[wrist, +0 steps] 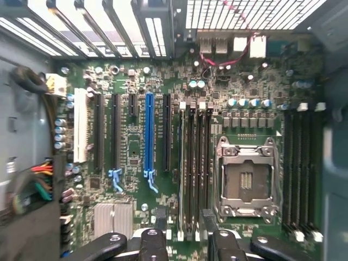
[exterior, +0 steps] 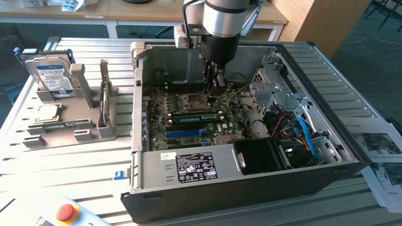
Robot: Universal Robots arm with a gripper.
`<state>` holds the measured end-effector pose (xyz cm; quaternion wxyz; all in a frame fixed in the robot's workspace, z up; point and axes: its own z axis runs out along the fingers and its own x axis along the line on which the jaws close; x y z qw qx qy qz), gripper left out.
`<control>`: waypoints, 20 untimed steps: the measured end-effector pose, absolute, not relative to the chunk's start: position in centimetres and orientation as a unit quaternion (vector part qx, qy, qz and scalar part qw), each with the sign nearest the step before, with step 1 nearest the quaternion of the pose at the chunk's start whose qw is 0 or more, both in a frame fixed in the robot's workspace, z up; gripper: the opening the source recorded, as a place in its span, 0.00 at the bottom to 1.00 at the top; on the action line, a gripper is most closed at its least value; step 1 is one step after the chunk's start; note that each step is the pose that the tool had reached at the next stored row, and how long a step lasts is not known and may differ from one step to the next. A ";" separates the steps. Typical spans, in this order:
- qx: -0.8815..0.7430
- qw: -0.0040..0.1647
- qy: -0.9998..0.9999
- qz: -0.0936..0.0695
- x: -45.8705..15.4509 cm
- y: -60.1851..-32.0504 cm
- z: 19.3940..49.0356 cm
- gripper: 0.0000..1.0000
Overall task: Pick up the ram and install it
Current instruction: 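Insert the ram into the slot, then press down the ram until it locks into place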
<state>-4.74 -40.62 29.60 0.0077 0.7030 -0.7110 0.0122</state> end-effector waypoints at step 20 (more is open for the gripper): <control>0.703 0.009 -0.711 0.014 -4.7 -40.6 34.7 0.37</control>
